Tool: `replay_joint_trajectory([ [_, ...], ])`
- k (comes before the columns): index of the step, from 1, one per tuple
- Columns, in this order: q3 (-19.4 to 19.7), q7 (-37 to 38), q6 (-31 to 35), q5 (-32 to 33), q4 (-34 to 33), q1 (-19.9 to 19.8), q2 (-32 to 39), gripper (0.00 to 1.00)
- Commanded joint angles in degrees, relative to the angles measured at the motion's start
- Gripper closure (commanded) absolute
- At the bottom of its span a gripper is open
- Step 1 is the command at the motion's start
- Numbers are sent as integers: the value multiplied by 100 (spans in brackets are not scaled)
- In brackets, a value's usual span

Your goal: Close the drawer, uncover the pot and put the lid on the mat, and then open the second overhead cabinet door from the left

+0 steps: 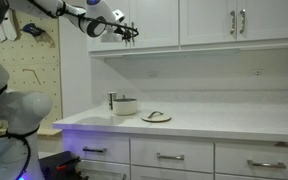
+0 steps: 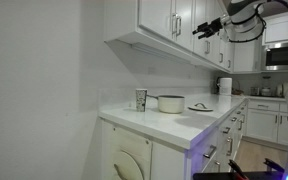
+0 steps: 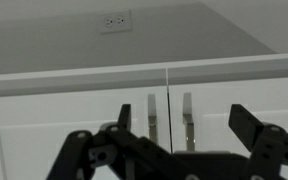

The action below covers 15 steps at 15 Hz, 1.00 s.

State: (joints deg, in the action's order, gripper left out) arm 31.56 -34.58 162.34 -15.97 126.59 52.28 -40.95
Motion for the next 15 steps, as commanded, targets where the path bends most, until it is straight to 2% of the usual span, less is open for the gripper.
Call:
replay_joint_trajectory([
  [1,343,-323,2,-33,-560,457,410,0],
  [8,1163,-806,-51,-125,-1389,1470,909,0],
  [14,2076,-1116,-65,-243,-2088,2572,1235,0],
  [15,1768,-928,-17,-76,-1707,2211,1003,0],
])
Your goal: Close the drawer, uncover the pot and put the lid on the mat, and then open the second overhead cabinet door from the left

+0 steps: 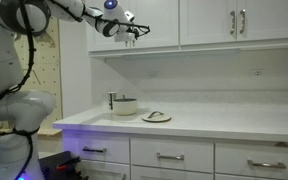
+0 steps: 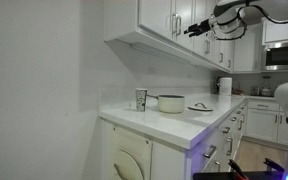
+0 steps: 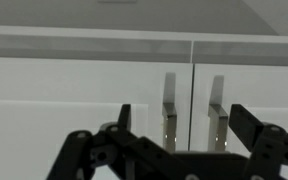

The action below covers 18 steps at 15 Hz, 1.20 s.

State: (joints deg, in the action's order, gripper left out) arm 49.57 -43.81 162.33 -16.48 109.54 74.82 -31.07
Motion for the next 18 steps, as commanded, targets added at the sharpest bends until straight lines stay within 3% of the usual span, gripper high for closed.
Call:
replay_joint_trajectory([
  [1,100,-6,-14,-27,-97,119,59,0],
  [11,193,-2,-13,-27,-202,238,105,0],
  [18,127,31,540,19,-95,261,191,0],
])
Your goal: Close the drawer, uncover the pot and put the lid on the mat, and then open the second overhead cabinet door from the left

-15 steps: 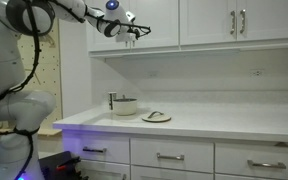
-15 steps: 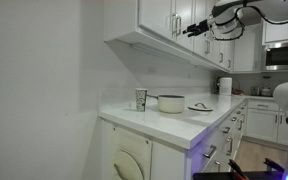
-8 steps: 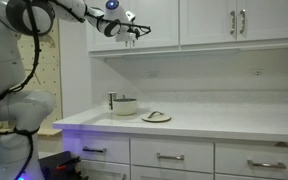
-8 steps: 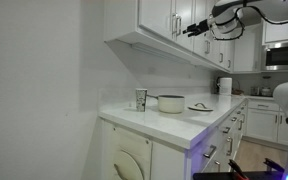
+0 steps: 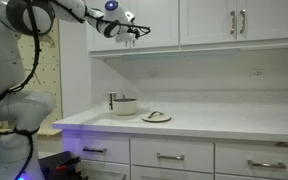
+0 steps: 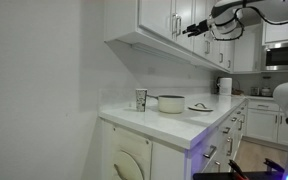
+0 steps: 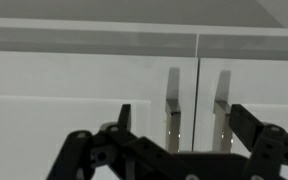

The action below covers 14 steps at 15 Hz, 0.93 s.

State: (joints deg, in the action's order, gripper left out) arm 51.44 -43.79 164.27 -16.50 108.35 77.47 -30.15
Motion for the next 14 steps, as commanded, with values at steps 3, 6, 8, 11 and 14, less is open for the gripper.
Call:
replay_joint_trajectory([
  [3,-15,22,666,63,16,154,73,0],
  [6,104,3,963,147,-24,405,91,0],
  [8,242,6,1207,223,-50,649,78,0],
  [11,467,125,1529,500,-100,939,96,0],
  [14,711,234,1828,904,-116,1189,67,0],
])
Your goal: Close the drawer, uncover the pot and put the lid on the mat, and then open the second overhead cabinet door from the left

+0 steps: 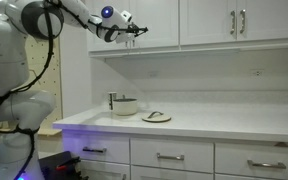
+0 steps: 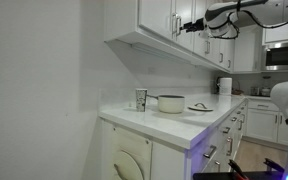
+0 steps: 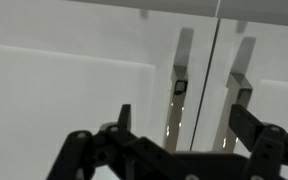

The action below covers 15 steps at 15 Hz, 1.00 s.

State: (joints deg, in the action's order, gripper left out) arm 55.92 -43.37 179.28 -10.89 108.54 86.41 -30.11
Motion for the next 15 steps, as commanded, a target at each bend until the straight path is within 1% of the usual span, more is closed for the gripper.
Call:
replay_joint_trajectory([
  [1,335,226,403,486,-152,364,59,0],
  [5,620,490,588,982,-246,609,34,0],
  [8,834,684,522,1267,-394,813,-5,0],
  [15,1341,925,406,1618,-743,1440,-30,0],
])
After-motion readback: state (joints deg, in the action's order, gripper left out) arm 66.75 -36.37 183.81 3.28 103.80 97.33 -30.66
